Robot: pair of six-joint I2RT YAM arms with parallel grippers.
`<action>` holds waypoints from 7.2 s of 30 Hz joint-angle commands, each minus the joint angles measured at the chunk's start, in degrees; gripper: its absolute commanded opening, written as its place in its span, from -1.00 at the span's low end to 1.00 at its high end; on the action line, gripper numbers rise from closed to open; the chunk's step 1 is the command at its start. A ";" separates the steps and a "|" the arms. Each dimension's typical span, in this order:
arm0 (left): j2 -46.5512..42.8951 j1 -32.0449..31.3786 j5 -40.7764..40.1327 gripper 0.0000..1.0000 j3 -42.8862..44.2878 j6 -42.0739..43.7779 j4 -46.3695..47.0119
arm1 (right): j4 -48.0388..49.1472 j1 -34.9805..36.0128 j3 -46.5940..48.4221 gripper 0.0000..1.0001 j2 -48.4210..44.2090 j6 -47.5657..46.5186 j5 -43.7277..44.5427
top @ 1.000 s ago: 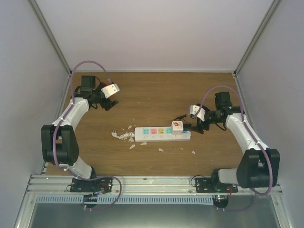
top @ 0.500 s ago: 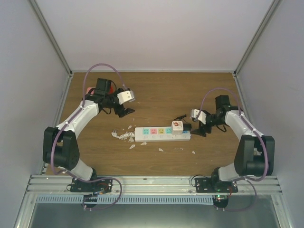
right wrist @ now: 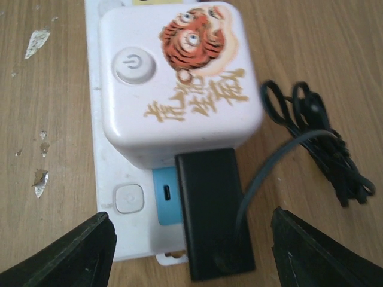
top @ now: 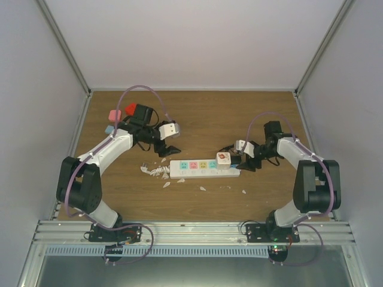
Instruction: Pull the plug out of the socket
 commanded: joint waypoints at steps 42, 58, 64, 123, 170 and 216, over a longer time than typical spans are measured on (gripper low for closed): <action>3.45 -12.32 5.94 0.93 -8.82 -10.40 17.09 | 11.25 16.12 -3.14 -0.43 2.31 11.49 -1.42; 11.27 -21.83 -1.35 0.95 -5.88 -12.30 23.31 | 9.54 11.19 -5.23 0.03 -0.98 10.01 -3.36; 12.51 -22.96 -1.37 0.95 -4.91 -12.59 24.38 | 8.69 10.27 -5.82 0.11 -1.03 8.94 -3.02; 16.39 -23.70 -7.07 -0.39 -10.68 -14.32 30.79 | 3.67 -2.96 -9.55 -0.51 -5.41 -0.35 7.47; -9.77 -18.66 0.80 0.72 -1.22 -8.59 11.84 | -14.02 1.88 14.24 -0.44 -16.11 7.98 -16.29; -8.04 -29.77 -19.96 0.01 0.20 22.71 11.61 | -33.67 15.38 23.99 -0.53 8.50 12.37 -39.56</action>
